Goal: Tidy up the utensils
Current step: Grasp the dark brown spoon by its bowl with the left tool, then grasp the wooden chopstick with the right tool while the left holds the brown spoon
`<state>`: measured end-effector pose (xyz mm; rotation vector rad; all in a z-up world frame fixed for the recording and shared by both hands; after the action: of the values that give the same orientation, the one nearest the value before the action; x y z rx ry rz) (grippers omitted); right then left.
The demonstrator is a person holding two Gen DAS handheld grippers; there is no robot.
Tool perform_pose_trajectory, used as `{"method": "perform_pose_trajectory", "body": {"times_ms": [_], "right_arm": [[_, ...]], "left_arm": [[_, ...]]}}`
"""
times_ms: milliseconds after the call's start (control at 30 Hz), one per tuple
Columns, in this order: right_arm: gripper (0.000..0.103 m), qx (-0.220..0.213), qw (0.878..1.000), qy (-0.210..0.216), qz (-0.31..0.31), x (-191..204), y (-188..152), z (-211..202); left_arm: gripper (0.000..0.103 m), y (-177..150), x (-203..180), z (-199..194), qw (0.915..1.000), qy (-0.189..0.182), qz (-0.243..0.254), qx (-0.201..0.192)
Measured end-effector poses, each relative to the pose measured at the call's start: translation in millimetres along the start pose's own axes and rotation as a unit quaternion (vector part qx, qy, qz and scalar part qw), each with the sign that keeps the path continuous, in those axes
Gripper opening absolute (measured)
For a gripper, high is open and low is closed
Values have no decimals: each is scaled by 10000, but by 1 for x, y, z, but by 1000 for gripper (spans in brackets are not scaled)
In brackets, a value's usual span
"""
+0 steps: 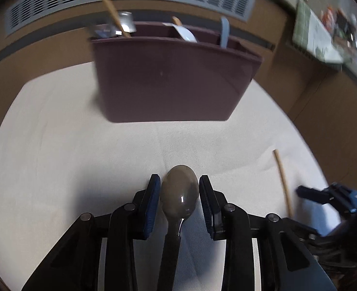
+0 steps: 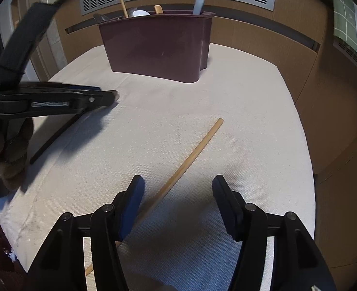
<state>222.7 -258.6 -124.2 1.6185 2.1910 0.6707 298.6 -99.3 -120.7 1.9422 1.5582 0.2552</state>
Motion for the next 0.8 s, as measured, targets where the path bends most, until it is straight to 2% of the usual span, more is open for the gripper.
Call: {"method": "perform_pose_trajectory", "body": {"times_ms": [100,200,400,500,567,600,700,800], "right_arm": [[56,-27,9999,45,116,-3,0,-1],[56,-12,9997,-46,235,-3,1,0],[54,57,9968,-367,711,-13,22,13],[45,148,9945,-569,872,-19,36,23],[19,208,9936,-600,932,-17,42,25],[14,229,9944,-544,874,-13,43,24],[9,146,9961,-375,780,1,44,19],[6,-144,9967,-541,585,8,44,3]], "left_arm": [[34,-8,11,-40,9978,-196,-449,-450],[34,-19,16,-72,9945,-180,-593,-842],[34,-35,19,-100,9919,-273,-685,-1034],[34,-36,18,-103,9916,-111,-607,-1133],[34,-40,21,-107,9916,-96,-596,-1140],[34,-42,22,-107,9917,-107,-605,-1132],[34,-44,23,-107,9919,-103,-611,-1104],[34,-44,22,-105,9922,-117,-619,-1073]]}}
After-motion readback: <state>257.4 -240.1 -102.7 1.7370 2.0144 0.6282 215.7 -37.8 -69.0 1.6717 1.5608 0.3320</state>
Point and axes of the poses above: each gripper's, at about its wrist camera, not at the fingertips, and z roughly the way its jaws point, x to its left, y to its top, the point moved 10 cm from there along z, roughly the way its jaws point, and after that the axes turned 3 degrees about x, right-handed, at the moved point
